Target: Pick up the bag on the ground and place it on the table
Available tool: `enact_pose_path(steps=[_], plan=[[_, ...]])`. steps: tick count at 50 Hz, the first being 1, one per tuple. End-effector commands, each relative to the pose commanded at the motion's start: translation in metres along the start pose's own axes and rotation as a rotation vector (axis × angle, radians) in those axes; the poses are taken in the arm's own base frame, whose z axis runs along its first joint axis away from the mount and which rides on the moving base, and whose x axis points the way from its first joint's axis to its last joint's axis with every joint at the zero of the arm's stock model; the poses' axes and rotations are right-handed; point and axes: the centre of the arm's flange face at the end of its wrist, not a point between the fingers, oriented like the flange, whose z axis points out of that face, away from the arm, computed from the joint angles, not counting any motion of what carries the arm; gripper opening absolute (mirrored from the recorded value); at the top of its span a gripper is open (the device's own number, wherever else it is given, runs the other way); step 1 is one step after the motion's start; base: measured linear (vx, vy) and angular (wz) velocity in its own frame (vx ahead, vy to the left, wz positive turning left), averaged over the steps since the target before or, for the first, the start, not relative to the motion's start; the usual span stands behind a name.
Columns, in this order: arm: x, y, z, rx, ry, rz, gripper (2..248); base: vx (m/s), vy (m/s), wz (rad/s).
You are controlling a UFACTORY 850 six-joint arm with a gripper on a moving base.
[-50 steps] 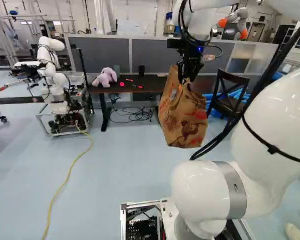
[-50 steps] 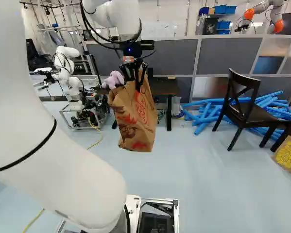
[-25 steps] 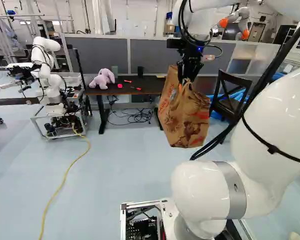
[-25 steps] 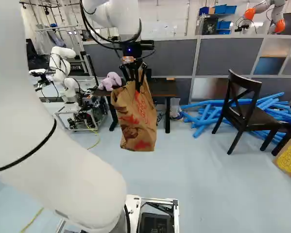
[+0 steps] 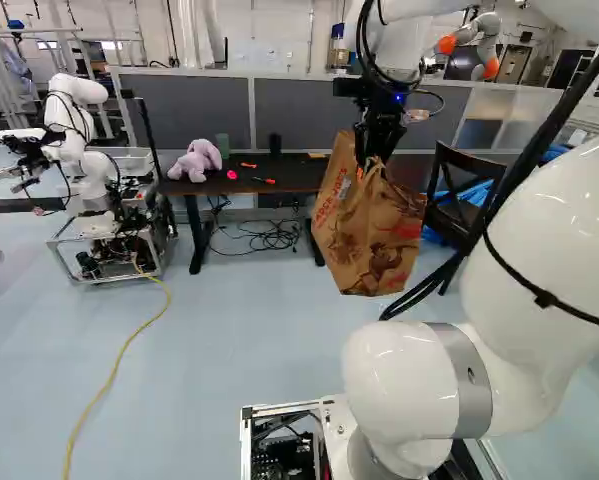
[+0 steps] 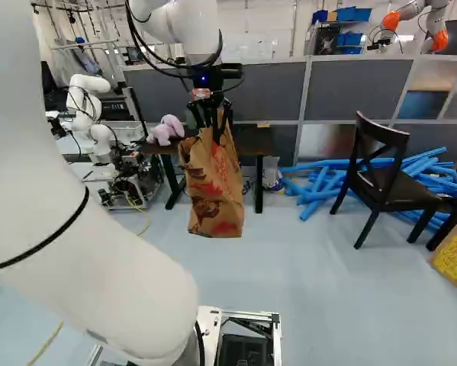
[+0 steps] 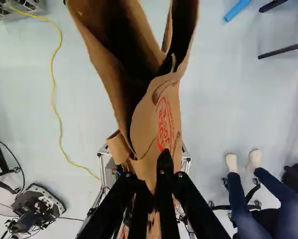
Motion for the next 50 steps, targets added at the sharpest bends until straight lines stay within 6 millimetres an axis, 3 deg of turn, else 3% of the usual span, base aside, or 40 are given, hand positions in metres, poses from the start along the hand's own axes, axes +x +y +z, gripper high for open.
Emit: enact_pose_path(steps=[19,50], plan=[[0.0,0.0,0.0,0.0,0.0,0.0,21,0.144,-0.103,0.037],[0.0,0.0,0.0,0.0,0.0,0.0,21,0.165,-0.03,0.19]])
